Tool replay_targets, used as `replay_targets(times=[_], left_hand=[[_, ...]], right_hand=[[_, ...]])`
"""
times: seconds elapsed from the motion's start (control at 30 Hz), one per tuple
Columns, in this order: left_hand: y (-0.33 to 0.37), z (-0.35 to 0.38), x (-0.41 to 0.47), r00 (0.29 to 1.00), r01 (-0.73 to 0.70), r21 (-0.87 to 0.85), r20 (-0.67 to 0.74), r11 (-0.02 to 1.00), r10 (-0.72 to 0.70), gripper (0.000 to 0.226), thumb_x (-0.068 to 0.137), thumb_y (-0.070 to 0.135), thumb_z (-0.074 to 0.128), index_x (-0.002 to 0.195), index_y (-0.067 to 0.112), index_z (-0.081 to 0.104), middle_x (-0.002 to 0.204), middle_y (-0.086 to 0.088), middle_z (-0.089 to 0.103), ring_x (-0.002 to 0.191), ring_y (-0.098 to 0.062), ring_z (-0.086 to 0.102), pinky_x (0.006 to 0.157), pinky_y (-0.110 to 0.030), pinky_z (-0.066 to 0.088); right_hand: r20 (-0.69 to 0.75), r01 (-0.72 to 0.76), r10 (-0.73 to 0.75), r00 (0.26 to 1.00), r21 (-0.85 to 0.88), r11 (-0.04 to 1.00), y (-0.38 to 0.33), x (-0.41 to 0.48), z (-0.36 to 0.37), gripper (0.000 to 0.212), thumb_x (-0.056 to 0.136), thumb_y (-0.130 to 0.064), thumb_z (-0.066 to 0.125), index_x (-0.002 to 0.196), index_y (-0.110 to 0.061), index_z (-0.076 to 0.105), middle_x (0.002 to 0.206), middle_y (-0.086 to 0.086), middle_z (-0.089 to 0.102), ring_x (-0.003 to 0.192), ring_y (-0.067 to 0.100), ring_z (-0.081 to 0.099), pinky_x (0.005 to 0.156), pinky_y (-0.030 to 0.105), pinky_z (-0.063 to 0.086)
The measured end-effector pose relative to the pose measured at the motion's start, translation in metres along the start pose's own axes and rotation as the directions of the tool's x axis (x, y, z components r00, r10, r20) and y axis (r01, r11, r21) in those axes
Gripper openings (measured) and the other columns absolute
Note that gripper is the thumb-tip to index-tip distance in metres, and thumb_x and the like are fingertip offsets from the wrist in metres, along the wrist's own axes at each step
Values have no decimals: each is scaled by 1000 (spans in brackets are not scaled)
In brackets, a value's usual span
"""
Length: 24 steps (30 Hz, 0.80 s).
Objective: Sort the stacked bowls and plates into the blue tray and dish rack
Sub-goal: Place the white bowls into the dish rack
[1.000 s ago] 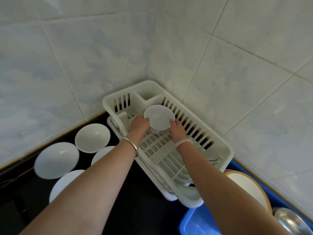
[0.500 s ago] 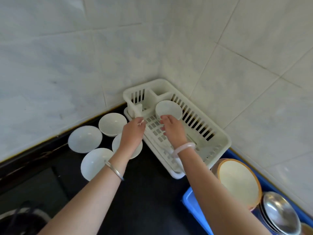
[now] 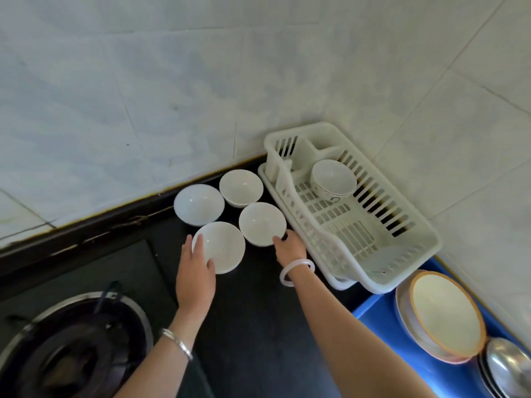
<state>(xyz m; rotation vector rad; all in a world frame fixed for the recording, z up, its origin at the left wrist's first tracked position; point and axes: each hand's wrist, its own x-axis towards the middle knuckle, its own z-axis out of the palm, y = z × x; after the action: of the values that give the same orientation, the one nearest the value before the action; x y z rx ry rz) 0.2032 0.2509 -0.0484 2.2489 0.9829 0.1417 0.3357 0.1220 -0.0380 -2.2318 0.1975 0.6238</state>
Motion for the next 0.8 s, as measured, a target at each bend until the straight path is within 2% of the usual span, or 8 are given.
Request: replay_targets(times=[0.1,0.23,0.4,0.47,0.57,0.63,0.7,0.8], left_hand=[[-9,2,4,994,113,-208,24,972,-110,64,92,10,51,148,15,21,152,-9,32,136,-27,37,106,-41,36],[-15,3,7,976,219,-390,99,894,-196,62,93,11,50,148,17,23,146,-9,42,127,-28,47,104,-40,37],[-18,1,8,973,230,-484,115,844,-200,56,93,10,49,145,17,30,146,-6,42,131,-26,43,105,-37,35],[-19,2,8,972,234,-507,120,830,-201,55,93,9,49,145,18,32,146,-5,43,132,-25,42,106,-38,35],[-21,2,10,965,261,-566,144,782,-218,52,94,10,47,144,19,34,144,-5,44,131,-25,43,109,-44,36],[-22,2,11,955,294,-663,176,688,-239,47,96,14,44,142,19,37,142,-6,46,128,-25,46,107,-47,39],[-20,-1,11,938,335,-755,212,564,-273,41,98,21,39,139,19,42,138,-6,49,124,-24,49,104,-43,42],[-18,-4,13,921,367,-815,249,449,-301,37,99,27,33,132,21,49,129,-2,52,120,-23,50,97,-37,46]], right_hand=[[8,-95,95,995,128,987,0,14,9,27,90,-15,49,116,-9,55,86,1,56,79,25,62,81,48,56],[6,-143,153,988,380,914,-4,16,12,31,87,2,42,113,-8,56,100,7,55,64,15,56,76,42,59],[-67,-53,89,994,428,902,-6,7,0,35,87,3,45,116,-7,60,104,7,61,65,13,62,68,33,60],[-54,-13,41,998,446,895,-10,1,-6,36,87,2,48,121,-7,59,107,7,62,70,13,64,60,24,59],[-2,29,-31,1000,433,901,-20,-12,-9,37,88,-1,54,123,-8,58,112,11,65,77,13,67,60,22,59],[31,50,-68,997,403,914,-27,-21,-7,28,87,-3,57,114,-10,64,105,10,68,77,12,68,61,23,59],[48,73,-96,994,354,932,-31,-30,-2,15,86,-6,60,88,-18,68,95,8,71,73,13,70,66,28,60],[48,80,-95,994,258,963,-35,-37,9,19,85,-10,62,74,-25,66,86,4,71,69,17,71,76,38,60]])
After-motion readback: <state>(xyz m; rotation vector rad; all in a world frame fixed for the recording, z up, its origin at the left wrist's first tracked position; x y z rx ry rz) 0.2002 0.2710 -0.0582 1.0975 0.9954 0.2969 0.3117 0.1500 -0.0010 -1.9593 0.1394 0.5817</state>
